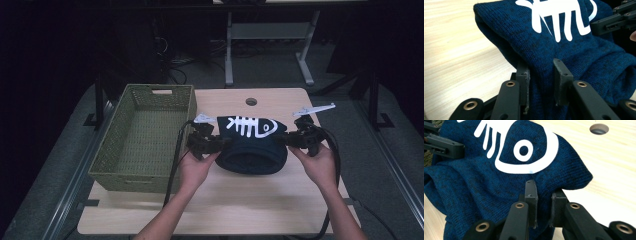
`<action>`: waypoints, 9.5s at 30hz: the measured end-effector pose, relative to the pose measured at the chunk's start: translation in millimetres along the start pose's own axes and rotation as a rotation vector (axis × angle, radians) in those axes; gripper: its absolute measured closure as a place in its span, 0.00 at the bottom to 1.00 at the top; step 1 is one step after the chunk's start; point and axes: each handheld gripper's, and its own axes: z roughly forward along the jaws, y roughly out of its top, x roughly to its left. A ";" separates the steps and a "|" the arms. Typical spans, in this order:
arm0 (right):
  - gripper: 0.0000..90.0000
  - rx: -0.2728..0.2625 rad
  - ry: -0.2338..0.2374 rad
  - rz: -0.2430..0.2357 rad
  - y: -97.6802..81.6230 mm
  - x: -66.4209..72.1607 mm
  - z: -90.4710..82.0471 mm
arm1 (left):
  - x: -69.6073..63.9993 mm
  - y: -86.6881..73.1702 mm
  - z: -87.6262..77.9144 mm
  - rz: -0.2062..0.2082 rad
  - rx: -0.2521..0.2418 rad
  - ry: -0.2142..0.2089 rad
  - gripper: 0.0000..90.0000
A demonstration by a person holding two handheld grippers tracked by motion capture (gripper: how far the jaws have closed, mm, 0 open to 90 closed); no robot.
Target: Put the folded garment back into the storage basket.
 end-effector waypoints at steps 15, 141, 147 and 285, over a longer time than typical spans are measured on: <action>0.88 -0.009 0.008 -0.027 23.8 16.5 -0.1 | 10.9 13.3 -26.0 0.015 -0.006 0.011 0.78; 0.88 0.043 0.136 -0.222 144.5 162.1 110.9 | 136.6 -8.4 -180.2 -0.046 0.011 0.196 0.78; 0.88 0.045 0.142 -0.224 145.3 167.7 118.2 | 144.5 -12.4 -182.9 -0.054 0.016 0.200 0.78; 0.34 -0.053 0.271 -0.120 105.5 110.0 107.9 | 125.3 -23.7 -145.9 0.035 -0.019 0.222 0.38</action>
